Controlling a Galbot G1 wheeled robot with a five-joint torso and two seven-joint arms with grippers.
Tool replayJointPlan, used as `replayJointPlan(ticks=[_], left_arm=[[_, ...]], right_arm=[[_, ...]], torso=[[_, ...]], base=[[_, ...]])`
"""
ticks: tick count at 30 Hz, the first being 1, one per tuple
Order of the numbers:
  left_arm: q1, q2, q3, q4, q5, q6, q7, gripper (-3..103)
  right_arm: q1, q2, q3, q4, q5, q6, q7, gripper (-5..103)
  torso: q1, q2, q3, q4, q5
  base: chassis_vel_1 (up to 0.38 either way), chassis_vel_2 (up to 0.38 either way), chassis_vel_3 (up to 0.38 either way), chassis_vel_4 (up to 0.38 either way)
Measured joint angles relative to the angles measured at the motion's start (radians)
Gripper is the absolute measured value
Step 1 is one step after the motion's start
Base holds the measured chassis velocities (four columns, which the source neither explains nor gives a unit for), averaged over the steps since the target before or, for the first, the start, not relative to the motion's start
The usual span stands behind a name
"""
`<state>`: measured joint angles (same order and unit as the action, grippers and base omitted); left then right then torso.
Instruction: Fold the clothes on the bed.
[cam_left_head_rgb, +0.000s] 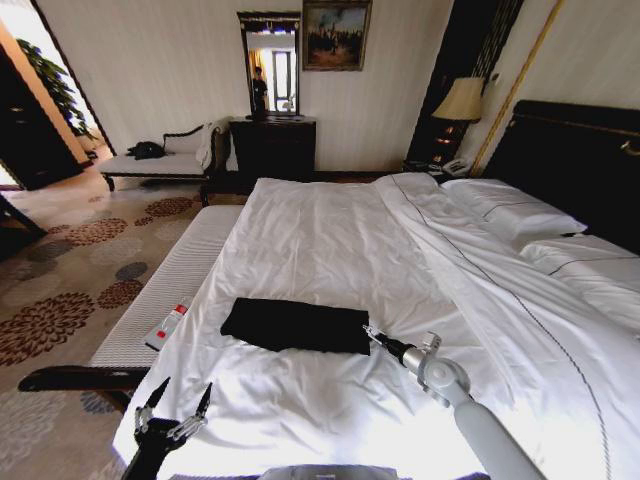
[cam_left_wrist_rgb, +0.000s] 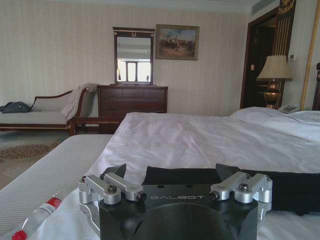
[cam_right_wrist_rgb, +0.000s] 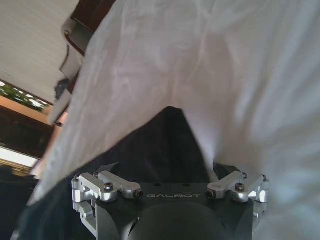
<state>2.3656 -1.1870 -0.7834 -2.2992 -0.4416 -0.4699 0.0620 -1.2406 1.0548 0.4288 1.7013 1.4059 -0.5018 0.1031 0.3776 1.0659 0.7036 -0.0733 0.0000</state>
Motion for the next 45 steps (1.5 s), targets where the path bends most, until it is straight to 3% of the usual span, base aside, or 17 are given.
replayJointPlan(ticks=[5, 11, 24, 29, 36, 38, 42, 44, 45], left_arm=[[0.000, 0.000, 0.000, 0.000, 0.000, 0.001, 0.000, 100], [0.000, 0.000, 0.000, 0.000, -0.001, 0.001, 0.000, 100], [0.000, 0.000, 0.000, 0.000, -0.001, 0.002, -0.001, 100], [0.000, 0.000, 0.000, 0.000, -0.001, 0.002, -0.001, 100], [0.000, 0.000, 0.000, 0.000, -0.001, 0.002, -0.001, 100], [0.000, 0.000, 0.000, 0.000, -0.001, 0.002, -0.001, 100], [0.000, 0.000, 0.000, 0.000, -0.001, 0.002, -0.001, 100], [0.000, 0.000, 0.000, 0.000, -0.001, 0.002, -0.001, 100], [0.000, 0.000, 0.000, 0.000, -0.001, 0.002, -0.002, 100]], right_arm=[[0.020, 0.001, -0.020, -0.020, 0.000, -0.039, -0.039, 100], [0.057, -0.051, -0.088, -0.052, -0.052, -0.068, -0.096, 100], [0.121, -0.085, -0.167, -0.080, -0.063, -0.106, -0.107, 101], [0.132, -0.086, -0.183, -0.085, -0.063, -0.114, -0.107, 89], [0.151, -0.070, -0.201, -0.102, -0.063, -0.114, -0.100, 57], [0.153, -0.069, -0.203, -0.104, -0.063, -0.114, -0.099, 57], [0.160, -0.065, -0.209, -0.107, -0.063, -0.115, -0.098, 35], [0.159, -0.064, -0.210, -0.106, -0.063, -0.115, -0.097, 35], [0.157, -0.063, -0.210, -0.105, -0.063, -0.115, -0.097, 24]], torso=[[0.000, 0.000, 0.000, 0.0000, 0.0001], [0.000, 0.000, 0.000, 0.0000, -0.0002], [0.000, 0.000, 0.000, 0.0000, -0.0001], [0.000, 0.000, 0.000, -0.0001, -0.0002], [0.000, 0.000, 0.000, 0.0000, 0.0000], [0.000, 0.000, 0.000, 0.0000, 0.0001], [0.000, 0.000, 0.000, 0.0002, 0.0002], [0.000, 0.000, 0.000, 0.0002, 0.0002], [0.000, 0.000, 0.000, 0.0002, 0.0002]], base=[[0.000, 0.000, 0.000, 0.000], [0.000, 0.000, 0.000, 0.000], [0.000, 0.000, 0.000, 0.000], [0.000, 0.000, 0.000, 0.000], [0.000, 0.000, 0.000, 0.000], [0.000, 0.000, 0.000, 0.000], [0.000, 0.000, 0.000, 0.000], [0.000, 0.000, 0.000, 0.000], [0.000, 0.000, 0.000, 0.000]])
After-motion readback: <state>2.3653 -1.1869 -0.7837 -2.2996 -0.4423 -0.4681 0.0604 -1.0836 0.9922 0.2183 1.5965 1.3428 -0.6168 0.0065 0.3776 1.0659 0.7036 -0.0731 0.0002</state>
